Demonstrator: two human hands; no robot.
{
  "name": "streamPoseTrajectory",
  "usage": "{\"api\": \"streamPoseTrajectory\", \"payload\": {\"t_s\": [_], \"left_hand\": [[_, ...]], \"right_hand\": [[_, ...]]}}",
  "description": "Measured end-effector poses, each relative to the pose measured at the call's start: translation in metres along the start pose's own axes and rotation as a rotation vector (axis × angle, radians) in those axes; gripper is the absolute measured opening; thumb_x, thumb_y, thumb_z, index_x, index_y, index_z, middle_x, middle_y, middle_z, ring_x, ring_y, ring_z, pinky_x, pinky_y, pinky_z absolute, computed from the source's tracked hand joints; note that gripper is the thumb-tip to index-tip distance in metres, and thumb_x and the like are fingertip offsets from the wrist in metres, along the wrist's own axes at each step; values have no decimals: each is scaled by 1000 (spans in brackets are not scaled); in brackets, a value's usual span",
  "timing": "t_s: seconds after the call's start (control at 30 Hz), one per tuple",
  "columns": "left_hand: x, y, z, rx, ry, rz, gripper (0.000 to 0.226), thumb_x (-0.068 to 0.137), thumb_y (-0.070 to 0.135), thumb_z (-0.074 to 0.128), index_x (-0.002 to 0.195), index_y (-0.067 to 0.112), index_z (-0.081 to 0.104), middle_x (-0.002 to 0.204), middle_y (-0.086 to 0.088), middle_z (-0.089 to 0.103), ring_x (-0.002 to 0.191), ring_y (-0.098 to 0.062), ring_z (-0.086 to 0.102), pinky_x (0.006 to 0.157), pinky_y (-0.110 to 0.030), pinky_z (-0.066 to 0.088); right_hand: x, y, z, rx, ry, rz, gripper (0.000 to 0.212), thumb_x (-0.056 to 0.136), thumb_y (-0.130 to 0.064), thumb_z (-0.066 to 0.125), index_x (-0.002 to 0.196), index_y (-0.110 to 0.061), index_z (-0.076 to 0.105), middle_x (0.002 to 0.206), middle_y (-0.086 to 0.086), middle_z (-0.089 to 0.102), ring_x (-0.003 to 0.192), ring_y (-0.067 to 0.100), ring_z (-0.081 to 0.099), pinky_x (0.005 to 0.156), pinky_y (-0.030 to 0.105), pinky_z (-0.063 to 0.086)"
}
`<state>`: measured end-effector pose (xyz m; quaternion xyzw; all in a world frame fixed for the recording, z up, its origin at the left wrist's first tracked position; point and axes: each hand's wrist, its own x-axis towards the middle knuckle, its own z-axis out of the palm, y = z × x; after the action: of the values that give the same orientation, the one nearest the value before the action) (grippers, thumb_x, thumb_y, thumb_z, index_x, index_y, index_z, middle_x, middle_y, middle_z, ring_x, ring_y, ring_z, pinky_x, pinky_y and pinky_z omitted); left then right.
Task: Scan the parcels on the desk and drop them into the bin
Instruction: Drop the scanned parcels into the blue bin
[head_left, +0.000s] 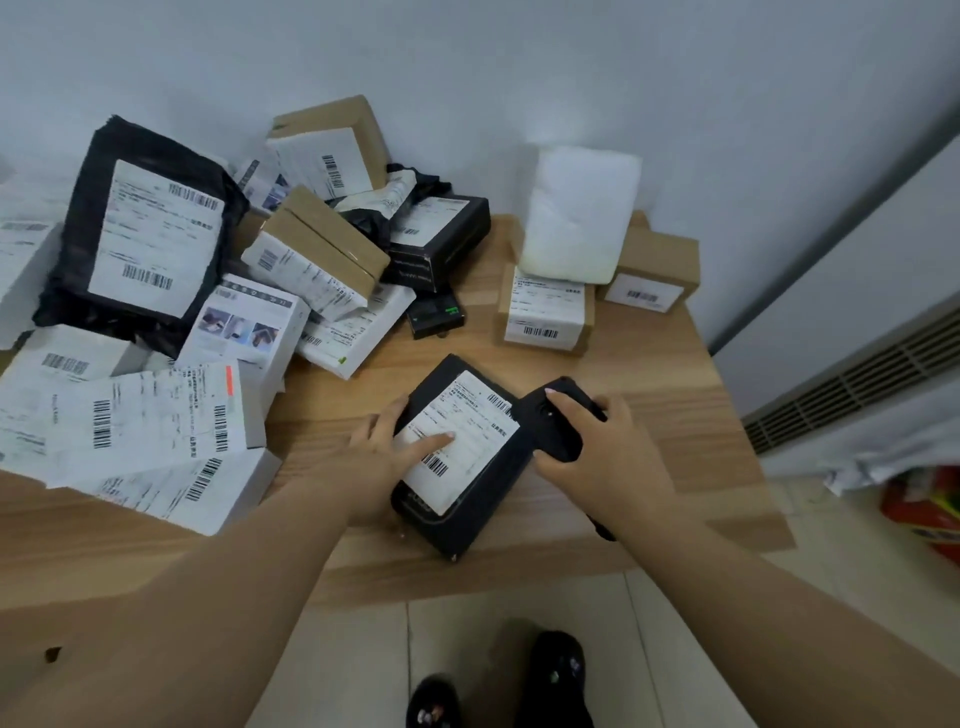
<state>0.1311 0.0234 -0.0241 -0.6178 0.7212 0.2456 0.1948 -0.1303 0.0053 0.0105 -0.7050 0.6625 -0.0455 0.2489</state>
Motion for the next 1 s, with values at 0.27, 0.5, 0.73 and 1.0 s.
{"api": "streamPoseTrajectory", "payload": {"t_s": [0.27, 0.5, 0.73, 1.0], "left_hand": [[9, -15, 26, -196, 146, 74, 105, 69, 39, 86, 144, 63, 16, 156, 4, -16, 146, -31, 7, 121, -43, 22], [-21, 9, 20, -254, 254, 21, 100, 73, 43, 82, 149, 56, 17, 157, 0, -3, 139, -27, 17, 112, -41, 35], [-89, 45, 4, -101, 590, -165, 89, 72, 48, 81, 148, 47, 34, 158, -14, -3, 129, -40, 25, 96, -52, 45], [-158, 76, -15, -38, 734, -335, 96, 60, 30, 93, 143, 42, 47, 160, -18, 5, 129, -42, 29, 87, -53, 52]], "right_hand": [[-8, 5, 6, 6, 18, 18, 73, 84, -55, 62, 150, -46, 34, 146, 4, 37, 127, 27, 43, 106, 48, 42], [-26, 14, -9, -44, -13, -54, 72, 83, -55, 63, 150, -46, 35, 144, 2, 37, 123, 27, 48, 103, 48, 45], [-54, 18, -55, -181, -86, -181, 75, 85, -58, 61, 152, -48, 28, 141, 2, 37, 120, 27, 49, 100, 44, 48], [-82, -12, -131, -243, -90, -349, 71, 87, -58, 57, 151, -50, 28, 136, 0, 39, 119, 24, 49, 98, 40, 49]]}}
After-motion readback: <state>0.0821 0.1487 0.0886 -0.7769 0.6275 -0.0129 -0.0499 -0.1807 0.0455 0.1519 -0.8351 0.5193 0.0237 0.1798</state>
